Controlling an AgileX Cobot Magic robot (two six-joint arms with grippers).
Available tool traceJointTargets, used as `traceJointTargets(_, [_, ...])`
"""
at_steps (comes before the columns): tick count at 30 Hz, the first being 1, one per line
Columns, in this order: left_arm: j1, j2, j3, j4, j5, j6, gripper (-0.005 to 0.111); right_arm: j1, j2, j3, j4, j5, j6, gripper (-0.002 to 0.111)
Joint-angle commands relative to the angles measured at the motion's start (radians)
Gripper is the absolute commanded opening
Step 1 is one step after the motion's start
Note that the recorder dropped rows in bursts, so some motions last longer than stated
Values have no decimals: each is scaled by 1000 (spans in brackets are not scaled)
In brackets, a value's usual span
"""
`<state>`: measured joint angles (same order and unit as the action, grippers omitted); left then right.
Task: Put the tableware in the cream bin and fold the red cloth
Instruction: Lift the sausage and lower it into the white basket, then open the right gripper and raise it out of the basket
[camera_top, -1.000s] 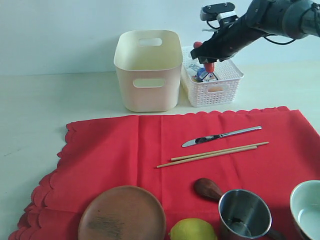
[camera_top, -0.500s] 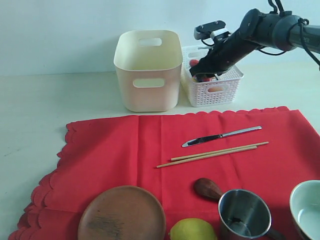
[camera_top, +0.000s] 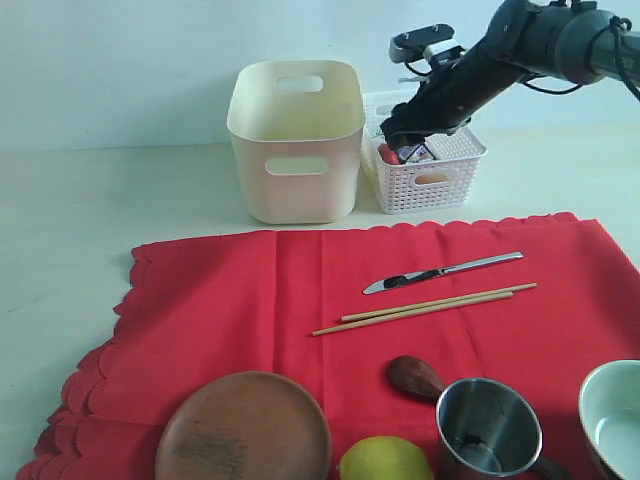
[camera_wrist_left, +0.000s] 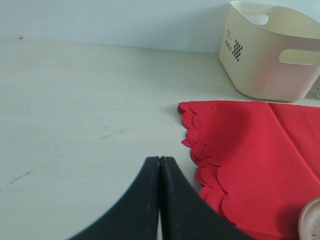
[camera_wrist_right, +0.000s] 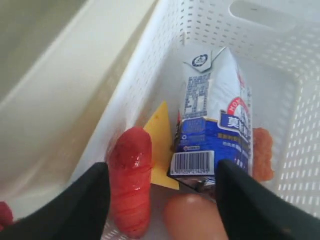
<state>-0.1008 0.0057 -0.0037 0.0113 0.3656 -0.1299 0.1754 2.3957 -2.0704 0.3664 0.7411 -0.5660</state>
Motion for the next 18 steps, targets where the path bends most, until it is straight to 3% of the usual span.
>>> traceJointTargets(1, [3, -6, 4, 2, -8, -1, 0, -3, -66, -11, -8, 54, 39, 60])
traceJointTargets(11, [3, -6, 4, 2, -8, -2, 0, -3, -186, -11, -8, 306, 57, 59])
traceJointTargets(18, [3, -6, 4, 2, -8, -2, 0, -3, -251, -11, -8, 473, 77, 50])
